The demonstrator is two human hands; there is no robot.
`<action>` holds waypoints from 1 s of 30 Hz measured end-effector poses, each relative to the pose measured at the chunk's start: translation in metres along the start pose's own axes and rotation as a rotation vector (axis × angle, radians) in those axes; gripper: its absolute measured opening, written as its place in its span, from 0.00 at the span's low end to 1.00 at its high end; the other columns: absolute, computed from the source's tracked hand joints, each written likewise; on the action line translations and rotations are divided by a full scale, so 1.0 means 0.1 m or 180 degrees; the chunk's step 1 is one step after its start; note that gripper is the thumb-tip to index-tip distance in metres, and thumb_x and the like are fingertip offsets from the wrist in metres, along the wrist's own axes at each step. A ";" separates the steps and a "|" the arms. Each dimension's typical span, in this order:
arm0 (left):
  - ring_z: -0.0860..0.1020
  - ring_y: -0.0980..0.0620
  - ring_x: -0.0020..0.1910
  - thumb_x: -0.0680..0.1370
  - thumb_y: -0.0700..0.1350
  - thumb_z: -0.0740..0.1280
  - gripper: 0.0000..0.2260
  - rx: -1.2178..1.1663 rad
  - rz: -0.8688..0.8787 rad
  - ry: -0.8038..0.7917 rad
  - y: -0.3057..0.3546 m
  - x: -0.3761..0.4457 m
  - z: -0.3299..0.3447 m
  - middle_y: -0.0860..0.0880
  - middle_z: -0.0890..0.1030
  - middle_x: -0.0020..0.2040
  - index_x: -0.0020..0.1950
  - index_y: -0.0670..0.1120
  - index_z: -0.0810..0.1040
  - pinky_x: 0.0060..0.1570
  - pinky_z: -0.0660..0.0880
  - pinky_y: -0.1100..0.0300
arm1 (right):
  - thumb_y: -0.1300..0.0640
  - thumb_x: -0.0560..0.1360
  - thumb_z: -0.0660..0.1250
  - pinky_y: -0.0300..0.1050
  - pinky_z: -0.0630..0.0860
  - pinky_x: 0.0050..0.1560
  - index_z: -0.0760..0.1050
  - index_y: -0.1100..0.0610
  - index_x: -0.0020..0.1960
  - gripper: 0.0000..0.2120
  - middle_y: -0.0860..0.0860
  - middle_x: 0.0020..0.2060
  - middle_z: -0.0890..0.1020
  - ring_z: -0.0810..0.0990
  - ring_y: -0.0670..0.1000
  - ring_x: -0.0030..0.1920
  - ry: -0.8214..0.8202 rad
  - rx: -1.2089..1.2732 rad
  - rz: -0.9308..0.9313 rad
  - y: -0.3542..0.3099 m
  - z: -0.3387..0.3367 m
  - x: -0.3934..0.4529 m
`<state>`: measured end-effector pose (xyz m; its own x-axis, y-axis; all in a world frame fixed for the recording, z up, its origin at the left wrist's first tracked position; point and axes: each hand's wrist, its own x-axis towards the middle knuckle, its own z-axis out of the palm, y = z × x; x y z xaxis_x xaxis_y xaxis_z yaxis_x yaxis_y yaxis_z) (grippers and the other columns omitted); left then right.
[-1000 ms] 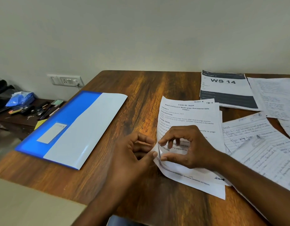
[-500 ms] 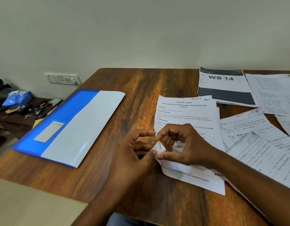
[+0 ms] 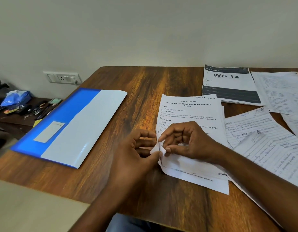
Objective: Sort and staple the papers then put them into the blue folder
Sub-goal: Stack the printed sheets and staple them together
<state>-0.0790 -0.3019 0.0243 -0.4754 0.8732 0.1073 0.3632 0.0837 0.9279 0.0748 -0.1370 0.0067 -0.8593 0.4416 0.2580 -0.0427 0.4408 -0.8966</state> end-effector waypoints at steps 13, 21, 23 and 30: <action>0.86 0.59 0.51 0.72 0.40 0.81 0.18 0.0014 0.0062 -0.0075 -0.05 -0.02 -0.01 0.60 0.87 0.52 0.57 0.55 0.84 0.47 0.85 0.60 | 0.67 0.72 0.79 0.57 0.85 0.51 0.83 0.62 0.56 0.13 0.55 0.44 0.88 0.88 0.57 0.45 -0.0077 0.0137 -0.0033 0.03 0.01 0.00; 0.87 0.57 0.49 0.73 0.38 0.80 0.18 -0.0031 -0.0453 -0.0104 -0.19 0.00 -0.08 0.59 0.88 0.50 0.58 0.56 0.83 0.47 0.86 0.51 | 0.50 0.71 0.81 0.45 0.80 0.41 0.86 0.50 0.50 0.10 0.44 0.37 0.86 0.80 0.44 0.33 0.1101 -0.1435 0.0355 0.01 -0.24 0.05; 0.88 0.51 0.49 0.72 0.41 0.81 0.22 -0.0105 -0.0649 -0.0246 -0.19 0.05 -0.13 0.53 0.89 0.51 0.62 0.56 0.80 0.49 0.86 0.44 | 0.42 0.72 0.79 0.46 0.79 0.45 0.84 0.49 0.52 0.15 0.43 0.39 0.86 0.81 0.43 0.38 0.1453 -0.2352 0.0838 0.00 -0.48 0.04; 0.88 0.51 0.46 0.72 0.44 0.81 0.18 -0.0318 -0.1003 -0.0429 -0.04 0.43 -0.01 0.51 0.89 0.48 0.61 0.44 0.84 0.49 0.86 0.54 | 0.21 0.64 0.70 0.55 0.77 0.51 0.72 0.56 0.68 0.47 0.60 0.67 0.78 0.79 0.64 0.63 0.1538 -0.3567 0.2846 0.07 -1.05 -0.10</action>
<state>-0.1018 -0.2656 0.0261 -0.4390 0.8681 -0.2316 0.1322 0.3173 0.9390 0.1369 -0.0566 0.0357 -0.1368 0.9871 0.0825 0.9783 0.1478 -0.1455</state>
